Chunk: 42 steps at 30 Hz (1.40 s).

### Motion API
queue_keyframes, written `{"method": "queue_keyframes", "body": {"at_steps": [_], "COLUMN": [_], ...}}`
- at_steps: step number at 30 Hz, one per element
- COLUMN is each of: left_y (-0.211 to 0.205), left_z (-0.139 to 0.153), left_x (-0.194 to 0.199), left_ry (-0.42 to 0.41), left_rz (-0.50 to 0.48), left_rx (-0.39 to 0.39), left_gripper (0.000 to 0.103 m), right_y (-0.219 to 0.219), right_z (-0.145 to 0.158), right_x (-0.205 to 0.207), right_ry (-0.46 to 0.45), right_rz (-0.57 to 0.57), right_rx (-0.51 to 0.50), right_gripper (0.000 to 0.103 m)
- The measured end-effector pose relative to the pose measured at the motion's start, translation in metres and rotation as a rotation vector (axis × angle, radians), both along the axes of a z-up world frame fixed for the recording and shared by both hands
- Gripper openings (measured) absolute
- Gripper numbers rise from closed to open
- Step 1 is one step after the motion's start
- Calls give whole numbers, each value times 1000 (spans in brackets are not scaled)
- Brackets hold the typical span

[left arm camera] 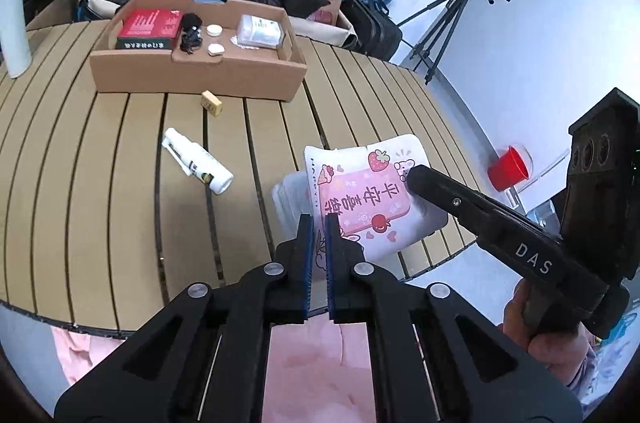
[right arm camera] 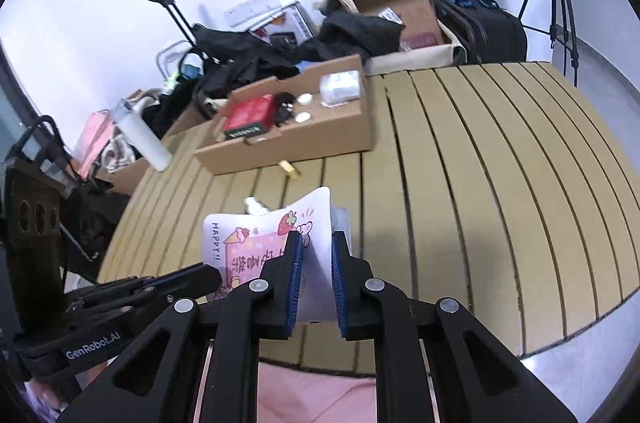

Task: Organize objects
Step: 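Lift the pink packet and lower it into the cardboard tray, then open the grippers and withdraw from the tray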

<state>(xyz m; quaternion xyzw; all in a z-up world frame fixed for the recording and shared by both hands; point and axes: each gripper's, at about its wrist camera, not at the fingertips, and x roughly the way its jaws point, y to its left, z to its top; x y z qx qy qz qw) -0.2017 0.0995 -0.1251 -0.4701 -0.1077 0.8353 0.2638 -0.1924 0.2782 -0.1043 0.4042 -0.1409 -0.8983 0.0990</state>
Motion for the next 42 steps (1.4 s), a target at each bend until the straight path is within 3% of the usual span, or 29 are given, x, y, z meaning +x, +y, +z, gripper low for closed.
{"method": "queue_keyframes", "body": {"at_steps": [6,12,16,21,25,27,31,32,34,36,37,42], "left_y": [-4,2,13,21,38,39,21,17,9,-2,-8,-50], "left_z": [25,39,-2,-60,-95,-108,-96,-87,-63,-35,-22,46], "left_x": [-42,-157,-235,-301,-322,-323,-316,-311,-295,-273,-263,-210], "left_ry": [16,23,-92,-138,-182,-202,-193,-177,-119,-48,-28,-7], "left_rz": [10,5,20,52,-1,-7,20,15,4,18,23,60], "left_rx": [1,-11,-37,-75,-172,-191,-138,-137,-172,-228,-245,-368], "left_gripper": [0,0,0,0,1,7,17,26,42,47,53,69], "right_y": [-3,-5,-9,-22,-34,-41,-52,-51,-44,-34,-27,7], "right_z": [18,25,2,-44,-81,-96,-101,-96,-77,-55,-39,32], "right_x": [-26,-124,-203,-269,-297,-301,-300,-296,-284,-273,-264,-218], "right_ry": [42,61,18,-46,-124,-135,-134,-133,-116,-103,-85,-71], "right_rz": [10,18,-1,-23,-68,-88,6,25,66,73,75,53], "right_rx": [-25,-30,3,87,190,284,347,326,224,172,145,115], "right_gripper": [14,14,13,12,13,13,13,14,27,81,86,86]}}
